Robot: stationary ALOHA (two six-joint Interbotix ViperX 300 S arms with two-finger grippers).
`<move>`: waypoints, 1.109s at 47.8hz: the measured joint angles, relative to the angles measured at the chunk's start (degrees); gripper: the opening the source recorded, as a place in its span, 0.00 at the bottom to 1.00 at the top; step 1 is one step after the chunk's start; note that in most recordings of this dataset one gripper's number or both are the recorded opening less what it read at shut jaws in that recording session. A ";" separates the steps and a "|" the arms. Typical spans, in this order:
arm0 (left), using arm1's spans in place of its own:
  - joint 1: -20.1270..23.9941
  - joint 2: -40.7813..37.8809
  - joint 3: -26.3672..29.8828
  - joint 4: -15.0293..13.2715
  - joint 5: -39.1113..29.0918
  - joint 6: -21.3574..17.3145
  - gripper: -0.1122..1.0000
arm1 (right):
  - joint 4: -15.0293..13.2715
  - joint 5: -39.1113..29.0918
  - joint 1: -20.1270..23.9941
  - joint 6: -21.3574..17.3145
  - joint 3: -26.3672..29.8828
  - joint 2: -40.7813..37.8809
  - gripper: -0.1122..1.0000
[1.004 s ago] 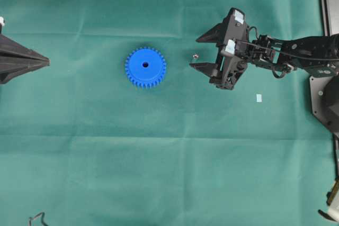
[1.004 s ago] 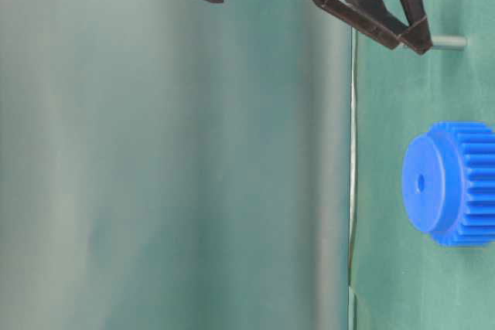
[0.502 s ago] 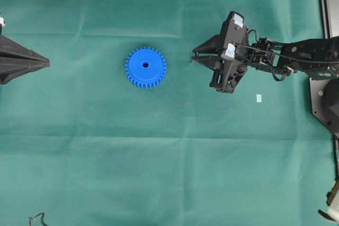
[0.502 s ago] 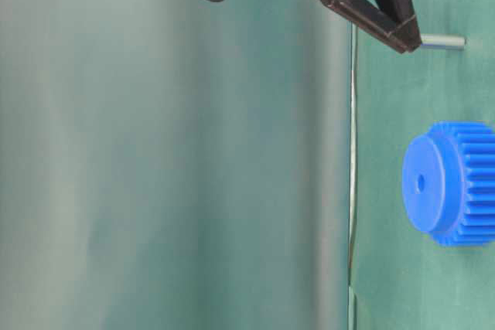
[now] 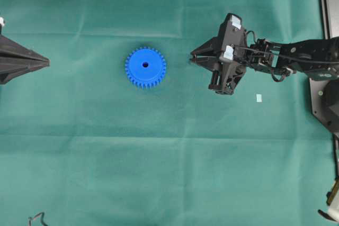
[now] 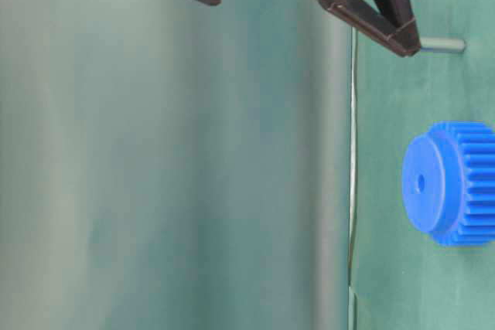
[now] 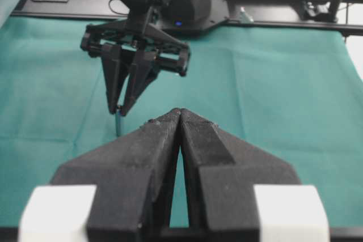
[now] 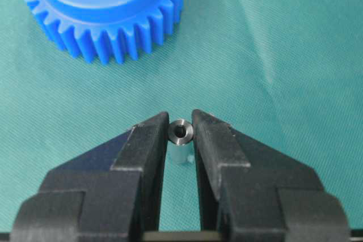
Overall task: Insert the shaft into the center hole of the gear.
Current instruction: 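Lower the right gripper and close it on the silver shaft, then lift the shaft and carry it left over the blue gear's hole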
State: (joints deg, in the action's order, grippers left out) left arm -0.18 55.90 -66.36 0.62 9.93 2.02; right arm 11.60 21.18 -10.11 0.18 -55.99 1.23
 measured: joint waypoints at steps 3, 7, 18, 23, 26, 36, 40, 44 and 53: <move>0.00 0.00 0.00 0.09 0.00 0.00 0.10 | 0.00 -2.64 0.00 0.09 0.70 1.93 0.25; 0.00 0.00 0.00 0.00 0.00 0.00 0.10 | 0.00 -7.29 -0.18 0.09 1.93 4.75 0.25; 0.00 0.00 0.00 0.00 0.00 0.00 0.10 | -0.09 -17.84 -0.26 0.18 5.54 11.16 0.25; 0.00 0.00 0.00 0.00 0.00 0.00 0.10 | -0.18 -21.27 -0.26 0.09 6.86 13.27 0.25; 0.00 0.00 0.00 0.00 0.00 0.00 0.10 | -0.26 -22.85 -0.26 0.18 7.56 14.33 0.25; 0.00 0.00 0.00 0.00 0.00 0.00 0.10 | -0.26 -24.35 -0.26 0.18 8.44 14.85 0.25; 0.00 0.00 0.00 0.00 0.00 0.00 0.10 | -0.26 -24.26 -0.26 0.09 8.88 14.68 0.25; 0.00 0.00 -0.09 0.00 0.00 0.00 0.10 | -0.26 -24.17 -0.26 0.00 9.76 13.80 0.25; 0.00 -0.09 0.00 0.09 0.00 0.00 0.10 | -0.26 -24.17 0.18 0.09 14.41 8.96 0.25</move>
State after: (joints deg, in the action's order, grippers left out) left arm -0.18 55.81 -66.36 0.70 9.93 2.02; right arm 11.34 -2.99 -9.93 0.26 -41.57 10.20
